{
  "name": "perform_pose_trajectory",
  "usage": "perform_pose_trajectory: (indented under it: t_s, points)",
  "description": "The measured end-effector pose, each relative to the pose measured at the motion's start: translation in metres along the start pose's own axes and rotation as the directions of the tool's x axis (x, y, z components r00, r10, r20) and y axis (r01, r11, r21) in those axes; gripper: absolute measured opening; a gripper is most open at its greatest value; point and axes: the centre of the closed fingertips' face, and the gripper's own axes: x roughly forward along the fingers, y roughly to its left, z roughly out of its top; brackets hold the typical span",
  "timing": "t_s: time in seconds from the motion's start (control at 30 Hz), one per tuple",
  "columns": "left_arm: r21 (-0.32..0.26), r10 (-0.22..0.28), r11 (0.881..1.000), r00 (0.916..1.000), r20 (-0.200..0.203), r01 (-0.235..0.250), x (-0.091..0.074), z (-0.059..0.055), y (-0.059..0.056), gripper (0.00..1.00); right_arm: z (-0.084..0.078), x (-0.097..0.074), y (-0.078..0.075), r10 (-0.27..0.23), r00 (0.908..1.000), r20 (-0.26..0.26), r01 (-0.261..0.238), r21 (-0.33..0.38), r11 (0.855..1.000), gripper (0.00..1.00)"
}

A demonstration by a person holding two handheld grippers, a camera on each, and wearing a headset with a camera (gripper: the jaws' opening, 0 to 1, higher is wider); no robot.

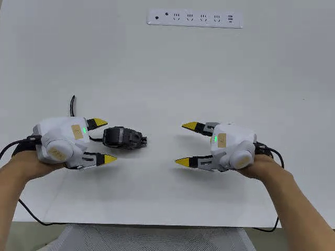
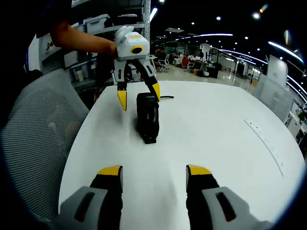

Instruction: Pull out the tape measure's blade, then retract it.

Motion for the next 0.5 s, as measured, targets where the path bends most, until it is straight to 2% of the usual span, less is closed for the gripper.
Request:
perform_pose_trajectory:
  t_s: [0.1,0.33,0.5]
  points:
    - [0.017,-0.004,1.0,0.9999,-0.015,0.005,0.002,-0.001,0.0,0.49,0.002,0.007,0.001,0.014,0.9999,0.0,-0.014,-0.004,1.0,0.51]
    - [0.016,-0.009,1.0,0.9997,-0.02,0.01,0.006,-0.001,0.003,0.46,0.006,0.024,0.001,0.033,0.9994,-0.003,-0.033,-0.022,0.999,0.46]
    - [0.03,-0.009,1.0,0.9996,-0.028,0.01,0.01,-0.002,0.005,0.39,0.008,0.037,0.003,0.053,0.9986,0.004,-0.053,-0.035,0.998,0.42]
